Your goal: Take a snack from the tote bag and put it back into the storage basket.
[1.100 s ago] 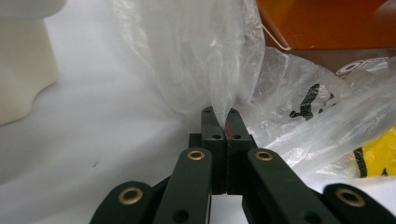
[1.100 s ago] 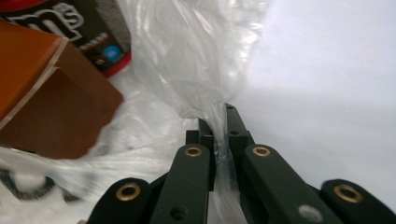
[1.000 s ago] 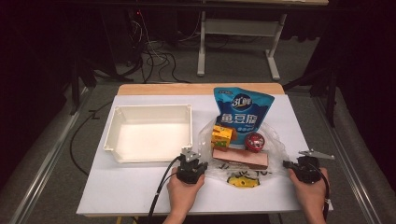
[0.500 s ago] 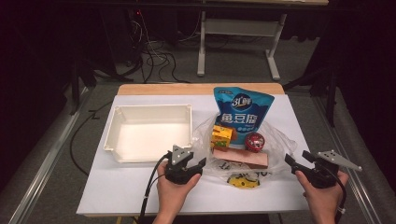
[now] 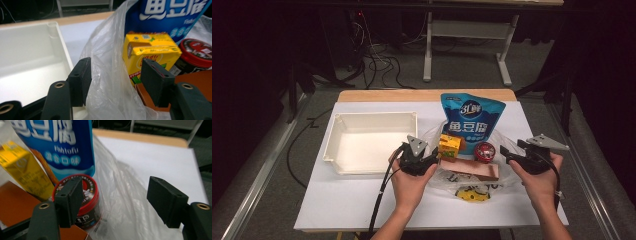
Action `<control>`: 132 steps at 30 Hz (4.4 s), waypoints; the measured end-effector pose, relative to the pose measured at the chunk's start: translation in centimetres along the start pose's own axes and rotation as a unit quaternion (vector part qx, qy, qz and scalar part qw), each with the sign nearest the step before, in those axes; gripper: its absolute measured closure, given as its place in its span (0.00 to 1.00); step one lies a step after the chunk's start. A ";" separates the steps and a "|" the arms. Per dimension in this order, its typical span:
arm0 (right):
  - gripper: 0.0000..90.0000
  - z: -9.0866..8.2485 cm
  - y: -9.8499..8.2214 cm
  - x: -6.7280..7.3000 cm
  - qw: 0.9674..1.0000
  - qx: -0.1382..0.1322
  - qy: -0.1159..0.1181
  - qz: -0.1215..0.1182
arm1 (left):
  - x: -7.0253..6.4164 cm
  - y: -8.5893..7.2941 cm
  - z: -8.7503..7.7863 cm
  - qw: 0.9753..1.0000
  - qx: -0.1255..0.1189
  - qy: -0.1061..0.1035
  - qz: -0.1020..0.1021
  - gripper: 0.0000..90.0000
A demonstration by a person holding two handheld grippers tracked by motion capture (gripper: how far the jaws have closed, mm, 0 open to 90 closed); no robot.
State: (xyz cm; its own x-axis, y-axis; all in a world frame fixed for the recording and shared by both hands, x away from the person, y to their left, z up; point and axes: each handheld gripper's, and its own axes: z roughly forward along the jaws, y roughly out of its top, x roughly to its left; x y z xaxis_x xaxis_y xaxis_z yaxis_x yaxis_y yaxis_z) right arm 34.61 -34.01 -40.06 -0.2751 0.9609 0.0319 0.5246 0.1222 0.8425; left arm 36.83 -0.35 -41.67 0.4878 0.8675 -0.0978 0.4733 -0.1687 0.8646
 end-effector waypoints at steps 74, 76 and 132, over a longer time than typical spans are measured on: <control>0.69 -6.7 -4.6 -0.1 0.999 -0.036 0.021 0.030 | 3.0 -3.0 -4.3 0.991 0.018 -0.129 -0.038 0.75; 0.68 -6.7 -4.5 0.2 0.998 -0.041 0.027 0.025 | 2.9 -2.1 -4.5 0.991 0.006 -0.129 -0.037 0.72; 0.50 -4.6 -5.2 2.3 0.996 -0.058 0.066 0.002 | -0.3 6.4 4.1 0.991 -0.040 -0.127 0.009 0.50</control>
State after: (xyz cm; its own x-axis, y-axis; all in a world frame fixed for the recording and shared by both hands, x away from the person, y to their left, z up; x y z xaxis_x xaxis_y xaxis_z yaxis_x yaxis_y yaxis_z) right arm 27.54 -33.58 -41.95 -0.3800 0.9197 0.0991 0.4316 0.0815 0.8984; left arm 42.78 -3.60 -38.11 0.6690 0.7173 -0.1945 0.4085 -0.1362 0.9026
